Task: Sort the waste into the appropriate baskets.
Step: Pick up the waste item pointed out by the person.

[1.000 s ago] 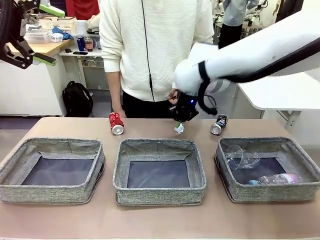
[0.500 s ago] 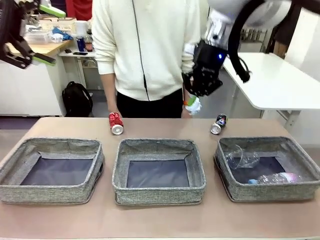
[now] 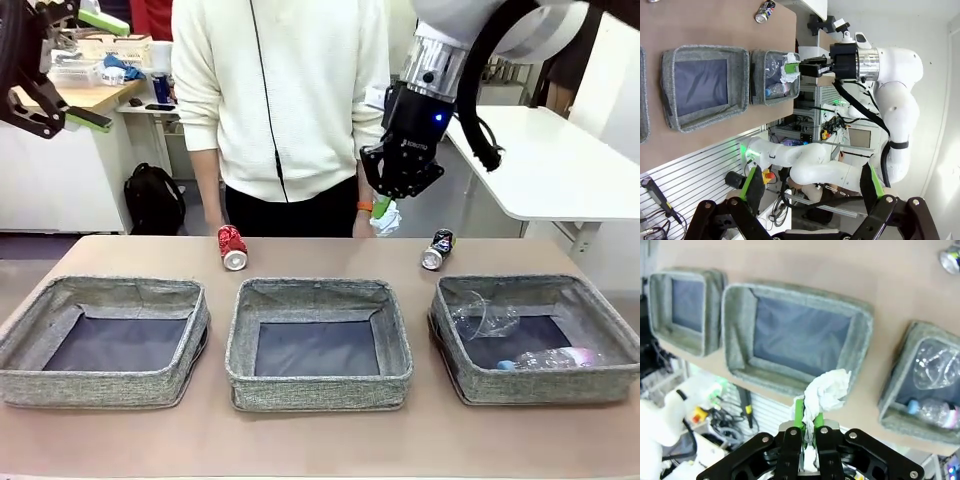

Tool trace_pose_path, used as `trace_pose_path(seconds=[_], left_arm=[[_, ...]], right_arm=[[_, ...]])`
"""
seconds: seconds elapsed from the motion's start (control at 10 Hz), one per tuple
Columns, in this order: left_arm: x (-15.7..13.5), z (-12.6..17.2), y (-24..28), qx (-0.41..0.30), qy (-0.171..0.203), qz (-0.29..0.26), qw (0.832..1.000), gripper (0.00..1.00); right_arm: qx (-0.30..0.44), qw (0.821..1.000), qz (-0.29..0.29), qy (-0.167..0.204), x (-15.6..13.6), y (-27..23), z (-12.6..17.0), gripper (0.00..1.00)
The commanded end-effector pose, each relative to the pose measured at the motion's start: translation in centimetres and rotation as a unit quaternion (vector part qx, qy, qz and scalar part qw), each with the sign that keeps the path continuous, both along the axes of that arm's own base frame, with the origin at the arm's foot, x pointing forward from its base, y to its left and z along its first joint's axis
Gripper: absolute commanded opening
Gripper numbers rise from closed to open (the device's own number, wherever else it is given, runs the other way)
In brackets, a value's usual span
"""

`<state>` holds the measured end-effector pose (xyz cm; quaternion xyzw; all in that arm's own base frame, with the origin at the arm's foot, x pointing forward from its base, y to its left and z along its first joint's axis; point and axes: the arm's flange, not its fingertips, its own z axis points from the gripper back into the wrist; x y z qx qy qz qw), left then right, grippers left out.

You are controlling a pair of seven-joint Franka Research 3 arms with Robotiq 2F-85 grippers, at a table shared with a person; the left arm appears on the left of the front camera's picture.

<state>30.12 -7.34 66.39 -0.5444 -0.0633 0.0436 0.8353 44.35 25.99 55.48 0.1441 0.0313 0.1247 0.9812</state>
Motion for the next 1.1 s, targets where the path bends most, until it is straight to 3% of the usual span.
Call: trace_pose_path(seconds=[0.0, 0.1, 0.2, 0.3, 0.4, 0.7, 1.0], left_arm=[[-0.1, 0.1, 0.0, -0.008, -0.006, -0.006, 1.000, 1.00], [-0.1, 0.1, 0.0, -0.008, -0.006, -0.006, 1.000, 1.00], [-0.1, 0.1, 0.0, -0.008, -0.006, -0.006, 1.000, 1.00], [-0.1, 0.1, 0.0, -0.008, -0.006, -0.006, 1.000, 1.00], [-0.1, 0.1, 0.0, -0.008, -0.006, -0.006, 1.000, 1.00], [-0.1, 0.1, 0.0, -0.008, -0.006, -0.006, 1.000, 1.00], [-0.1, 0.1, 0.0, -0.008, -0.006, -0.006, 1.000, 1.00]], right_arm=[[-0.069, 0.998, 0.005, 0.016, -1.4, 4.2, 3.4, 0.06], [-0.136, 0.989, -0.027, 0.054, -2.7, 9.4, 8.6, 0.06], [-0.175, 0.981, -0.048, 0.064, -3.6, 12.5, 11.6, 0.06], [-0.192, 0.977, -0.077, 0.044, -4.3, 15.4, 14.5, 0.06], [-0.214, 0.970, -0.101, 0.047, -4.9, 17.3, 16.6, 0.06], [-0.249, 0.960, -0.129, 0.025, -5.3, 18.8, 19.9, 0.06], [-0.219, 0.957, -0.188, -0.016, -4.5, 18.3, 20.1, 0.06]])
